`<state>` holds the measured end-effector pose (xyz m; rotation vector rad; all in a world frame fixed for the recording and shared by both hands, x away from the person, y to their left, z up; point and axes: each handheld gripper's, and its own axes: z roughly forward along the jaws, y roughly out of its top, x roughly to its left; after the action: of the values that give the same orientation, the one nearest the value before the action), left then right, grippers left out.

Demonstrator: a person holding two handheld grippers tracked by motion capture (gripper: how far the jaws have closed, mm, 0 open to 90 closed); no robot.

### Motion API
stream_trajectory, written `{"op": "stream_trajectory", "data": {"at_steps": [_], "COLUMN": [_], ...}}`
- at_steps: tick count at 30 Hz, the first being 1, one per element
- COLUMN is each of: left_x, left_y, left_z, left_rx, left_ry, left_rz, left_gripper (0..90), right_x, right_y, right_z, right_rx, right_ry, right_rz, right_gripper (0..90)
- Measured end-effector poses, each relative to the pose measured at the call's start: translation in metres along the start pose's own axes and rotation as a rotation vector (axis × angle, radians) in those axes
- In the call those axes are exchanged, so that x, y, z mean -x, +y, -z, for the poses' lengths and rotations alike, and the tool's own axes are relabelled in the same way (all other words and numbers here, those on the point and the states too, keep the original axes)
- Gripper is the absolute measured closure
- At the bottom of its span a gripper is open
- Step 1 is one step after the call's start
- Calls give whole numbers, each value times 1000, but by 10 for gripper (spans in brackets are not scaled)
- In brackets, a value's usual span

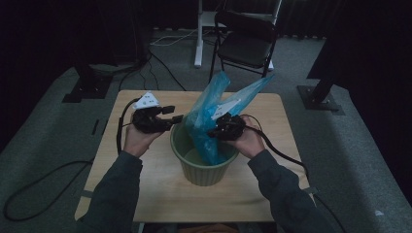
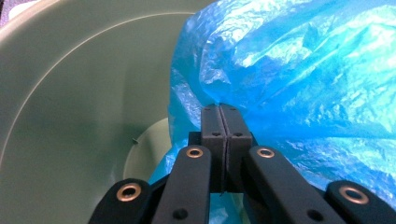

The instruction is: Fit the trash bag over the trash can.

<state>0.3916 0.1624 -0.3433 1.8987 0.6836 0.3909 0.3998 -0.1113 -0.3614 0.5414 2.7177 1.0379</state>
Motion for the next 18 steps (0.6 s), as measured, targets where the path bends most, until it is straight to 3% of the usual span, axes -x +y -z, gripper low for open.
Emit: {"op": "stream_trajectory", "data": {"at_steps": [7,10,12,14,16,17,18], "left_x": [9,11,13,13,16,16,19], "left_y": [23,28,30,30,30,30,29], "left_z": [-29,-45,-55,-64,-69,-69,-71], "left_rx": [-53,-108,-154,-181,-201,-201,-212], "left_ry": [-47,-71,-52,-70,-62,-62,-63], "left_rz": [-13,-4,1,15,-3,-3,-27], "left_gripper": [476,474,479,500,586,691,691], "right_x": [-2,-3,-3,-3,-4,-4,-5], "right_y": [2,2,2,2,2,2,1], "right_z": [0,0,0,0,0,0,1], "right_rx": [-1,-4,-2,-1,-1,-1,1], "right_ry": [-5,-4,-4,-3,0,0,3], "right_rz": [17,22,25,29,34,34,37], "right_gripper": [900,900,900,900,899,899,899]}}
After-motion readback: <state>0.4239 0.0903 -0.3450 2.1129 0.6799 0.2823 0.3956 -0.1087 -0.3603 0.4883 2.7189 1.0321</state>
